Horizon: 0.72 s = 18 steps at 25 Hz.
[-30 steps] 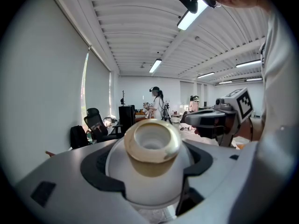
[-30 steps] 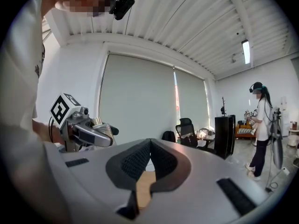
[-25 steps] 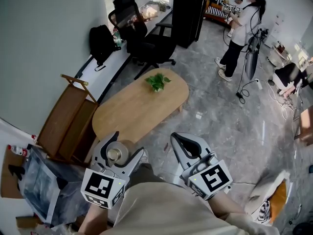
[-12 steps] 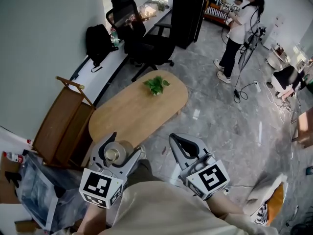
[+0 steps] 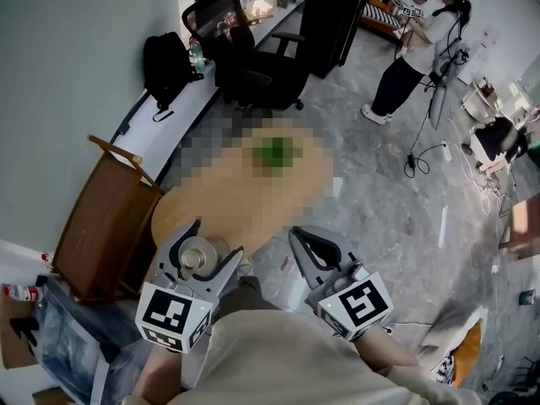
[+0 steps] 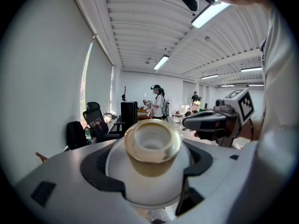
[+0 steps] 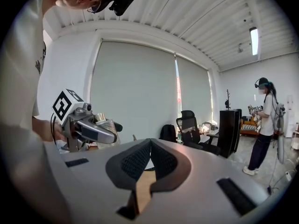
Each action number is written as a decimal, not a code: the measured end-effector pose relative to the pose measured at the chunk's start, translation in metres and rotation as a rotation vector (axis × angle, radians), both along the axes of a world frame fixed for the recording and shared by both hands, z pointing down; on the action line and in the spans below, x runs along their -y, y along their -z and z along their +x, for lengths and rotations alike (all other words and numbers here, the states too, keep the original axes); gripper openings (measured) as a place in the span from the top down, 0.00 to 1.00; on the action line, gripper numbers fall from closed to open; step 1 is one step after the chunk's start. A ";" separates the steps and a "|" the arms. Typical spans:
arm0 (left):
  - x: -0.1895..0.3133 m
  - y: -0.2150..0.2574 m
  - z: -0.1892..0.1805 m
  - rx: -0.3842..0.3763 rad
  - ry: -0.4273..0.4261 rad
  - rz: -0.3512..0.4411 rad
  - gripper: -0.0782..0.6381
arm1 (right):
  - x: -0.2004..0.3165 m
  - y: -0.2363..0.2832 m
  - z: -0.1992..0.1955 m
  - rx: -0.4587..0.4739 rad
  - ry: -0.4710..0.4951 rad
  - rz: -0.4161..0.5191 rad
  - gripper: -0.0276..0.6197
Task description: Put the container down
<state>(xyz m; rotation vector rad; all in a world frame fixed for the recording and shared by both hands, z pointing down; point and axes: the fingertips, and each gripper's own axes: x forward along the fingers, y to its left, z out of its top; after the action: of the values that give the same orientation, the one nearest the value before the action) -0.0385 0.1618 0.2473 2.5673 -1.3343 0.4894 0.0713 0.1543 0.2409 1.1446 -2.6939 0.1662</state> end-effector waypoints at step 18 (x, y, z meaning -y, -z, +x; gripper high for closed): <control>0.165 -0.007 -0.091 0.007 -0.008 -0.029 0.42 | 0.169 0.000 -0.084 -0.045 -0.007 -0.020 0.96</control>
<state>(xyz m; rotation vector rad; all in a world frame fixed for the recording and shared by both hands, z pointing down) -0.1292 -0.0033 0.2538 2.5504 -1.3099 0.5156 -0.0124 -0.0148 0.2406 1.1384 -2.6438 0.1655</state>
